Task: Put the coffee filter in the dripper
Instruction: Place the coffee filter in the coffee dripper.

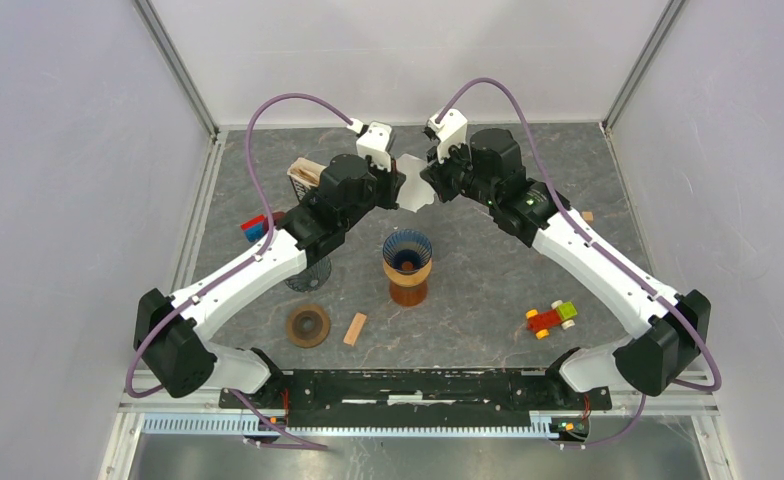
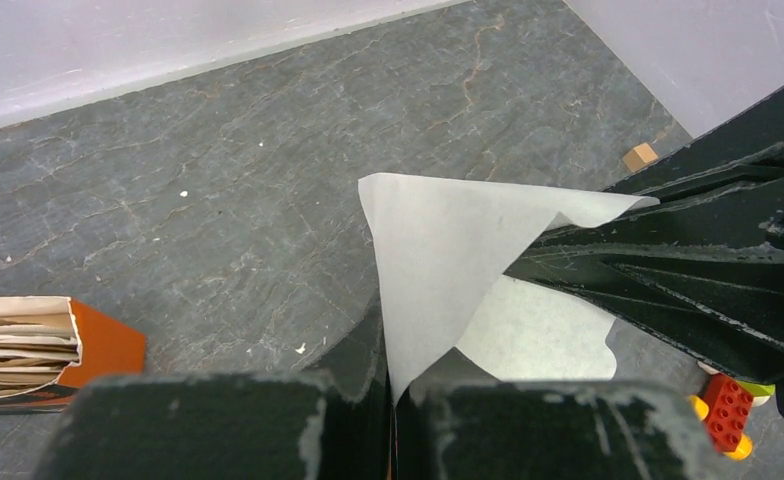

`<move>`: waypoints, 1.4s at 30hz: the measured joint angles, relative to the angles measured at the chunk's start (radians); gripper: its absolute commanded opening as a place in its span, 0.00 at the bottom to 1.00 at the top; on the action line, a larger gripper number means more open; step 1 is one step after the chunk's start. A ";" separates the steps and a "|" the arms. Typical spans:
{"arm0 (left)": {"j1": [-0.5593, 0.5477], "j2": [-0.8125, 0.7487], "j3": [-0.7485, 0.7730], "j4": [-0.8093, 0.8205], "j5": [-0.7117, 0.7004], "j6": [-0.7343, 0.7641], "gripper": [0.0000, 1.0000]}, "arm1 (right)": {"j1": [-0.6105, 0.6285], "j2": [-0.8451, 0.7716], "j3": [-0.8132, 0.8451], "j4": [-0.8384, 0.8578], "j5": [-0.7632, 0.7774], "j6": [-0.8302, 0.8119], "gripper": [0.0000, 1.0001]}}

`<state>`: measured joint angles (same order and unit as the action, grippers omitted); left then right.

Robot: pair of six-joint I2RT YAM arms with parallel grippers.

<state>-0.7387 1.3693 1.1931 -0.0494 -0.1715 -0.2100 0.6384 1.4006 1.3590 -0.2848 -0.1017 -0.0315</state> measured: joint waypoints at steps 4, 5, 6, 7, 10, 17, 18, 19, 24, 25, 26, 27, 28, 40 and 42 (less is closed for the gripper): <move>0.000 0.000 -0.001 0.005 0.000 0.011 0.22 | 0.000 -0.001 0.000 0.000 0.000 0.004 0.00; 0.000 0.000 -0.002 0.008 0.000 0.021 0.29 | 0.000 -0.001 0.000 0.000 0.000 0.004 0.00; 0.000 0.000 -0.002 0.011 0.001 0.035 0.37 | 0.000 -0.001 0.000 0.000 0.000 0.005 0.00; 0.000 0.000 -0.002 0.016 0.002 0.051 0.44 | 0.000 -0.001 0.000 0.000 0.000 0.005 0.00; 0.000 -0.003 -0.002 0.026 0.004 0.100 0.63 | 0.000 -0.001 -0.003 0.002 -0.005 0.004 0.00; 0.000 -0.015 -0.002 0.037 0.026 0.231 0.76 | 0.000 -0.002 -0.031 0.011 -0.046 0.004 0.00; 0.000 -0.016 -0.002 0.037 0.031 0.243 0.76 | 0.000 -0.002 -0.036 0.013 -0.057 0.004 0.00; 0.000 -0.018 -0.002 0.037 0.039 0.259 0.76 | -0.001 -0.002 -0.040 0.014 -0.064 0.004 0.00; 0.002 -0.032 -0.001 0.031 0.090 0.334 0.71 | -0.006 -0.004 -0.055 0.016 -0.113 0.003 0.00; 0.005 -0.041 0.007 0.005 0.140 0.385 0.68 | -0.006 -0.008 -0.061 0.013 -0.144 -0.001 0.00; 0.005 -0.041 0.007 0.005 0.143 0.388 0.67 | -0.006 -0.008 -0.061 0.013 -0.145 -0.001 0.00; 0.006 -0.043 0.011 -0.006 0.158 0.401 0.65 | -0.006 -0.008 -0.061 0.012 -0.152 -0.003 0.00; 0.007 -0.043 0.017 -0.019 0.177 0.420 0.63 | -0.006 -0.010 -0.062 0.011 -0.161 -0.007 0.00; 0.006 -0.050 0.095 -0.227 0.412 0.618 0.56 | -0.006 -0.033 -0.068 -0.016 -0.220 -0.064 0.00; 0.006 -0.050 0.106 -0.259 0.440 0.644 0.55 | -0.006 -0.040 -0.072 -0.017 -0.224 -0.072 0.00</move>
<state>-0.7326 1.3190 1.2991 -0.3080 0.2684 0.4339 0.6327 1.3602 1.2865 -0.3016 -0.3256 -0.1040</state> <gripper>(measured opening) 0.573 0.006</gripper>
